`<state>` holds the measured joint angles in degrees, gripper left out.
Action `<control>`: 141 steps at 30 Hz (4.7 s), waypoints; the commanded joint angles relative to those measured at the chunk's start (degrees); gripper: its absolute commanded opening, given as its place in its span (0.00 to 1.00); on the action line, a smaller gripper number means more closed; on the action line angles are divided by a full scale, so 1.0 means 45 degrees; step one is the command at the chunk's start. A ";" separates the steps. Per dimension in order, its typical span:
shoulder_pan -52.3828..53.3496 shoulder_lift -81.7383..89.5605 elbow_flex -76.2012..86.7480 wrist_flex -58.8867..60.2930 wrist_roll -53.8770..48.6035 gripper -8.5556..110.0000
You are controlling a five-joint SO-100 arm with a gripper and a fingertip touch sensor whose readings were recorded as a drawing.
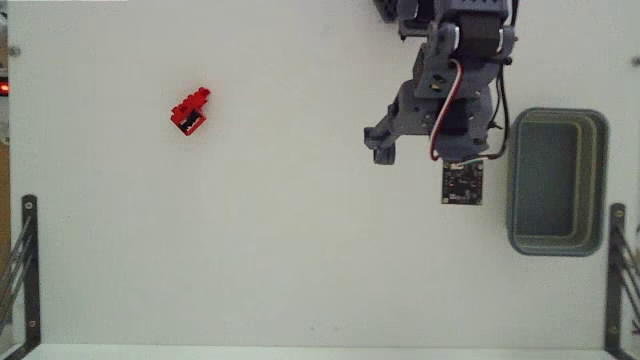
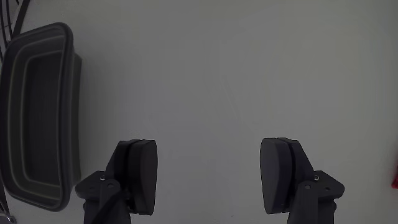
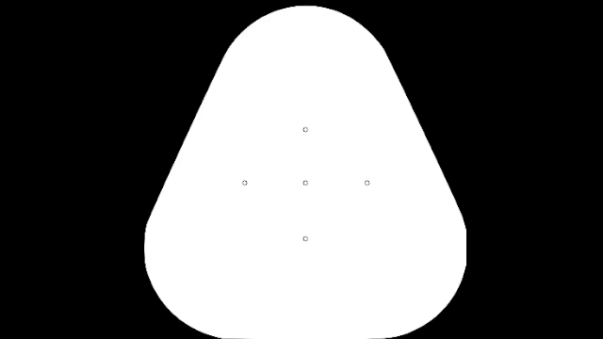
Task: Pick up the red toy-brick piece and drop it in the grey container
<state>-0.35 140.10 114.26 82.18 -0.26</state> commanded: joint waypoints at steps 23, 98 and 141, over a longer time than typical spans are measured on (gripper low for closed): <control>0.0078 0.0448 0.0066 -0.0048 0.0059 1.00; 0.0078 0.0448 0.0066 -0.0048 0.0059 1.00; 0.1148 0.0448 0.0066 -0.0048 0.0059 1.00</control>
<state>1.49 140.10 114.26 82.18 -0.26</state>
